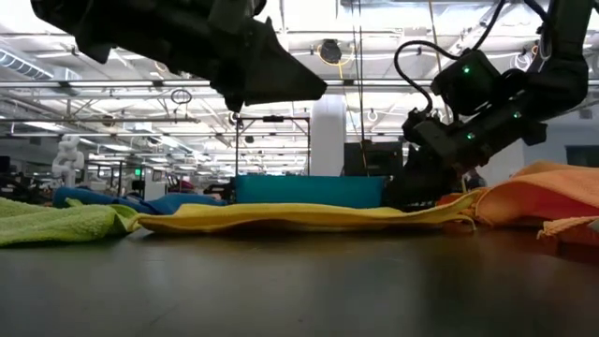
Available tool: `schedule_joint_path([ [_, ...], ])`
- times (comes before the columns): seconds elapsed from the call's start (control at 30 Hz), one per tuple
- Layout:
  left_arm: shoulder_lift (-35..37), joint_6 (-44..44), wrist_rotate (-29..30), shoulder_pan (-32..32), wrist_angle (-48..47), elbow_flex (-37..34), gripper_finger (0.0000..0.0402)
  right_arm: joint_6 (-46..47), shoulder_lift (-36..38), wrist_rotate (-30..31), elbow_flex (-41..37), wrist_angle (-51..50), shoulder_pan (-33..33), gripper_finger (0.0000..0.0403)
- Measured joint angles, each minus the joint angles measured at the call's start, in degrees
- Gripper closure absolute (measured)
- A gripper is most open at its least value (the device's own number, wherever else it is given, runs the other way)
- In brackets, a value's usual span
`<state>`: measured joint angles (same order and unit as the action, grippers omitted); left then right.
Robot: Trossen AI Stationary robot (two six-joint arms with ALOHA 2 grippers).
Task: Fold microfiber towels
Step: Fold the yellow microfiber cloth
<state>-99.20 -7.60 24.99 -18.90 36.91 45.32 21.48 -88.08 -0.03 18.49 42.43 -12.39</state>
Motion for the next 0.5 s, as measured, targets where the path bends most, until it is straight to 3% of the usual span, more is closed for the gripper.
schedule_joint_path([
  [0.27,0.0,-0.7,0.0,0.3,0.5,0.0,0.0325,-0.1,0.0,-0.1,0.0,-5.0,-2.3,0.0231],
  [0.5,0.0,0.5,0.7,1.2,0.3,0.0,0.0325,-0.8,0.0,-0.2,0.0,-3.1,-3.0,0.0232],
])
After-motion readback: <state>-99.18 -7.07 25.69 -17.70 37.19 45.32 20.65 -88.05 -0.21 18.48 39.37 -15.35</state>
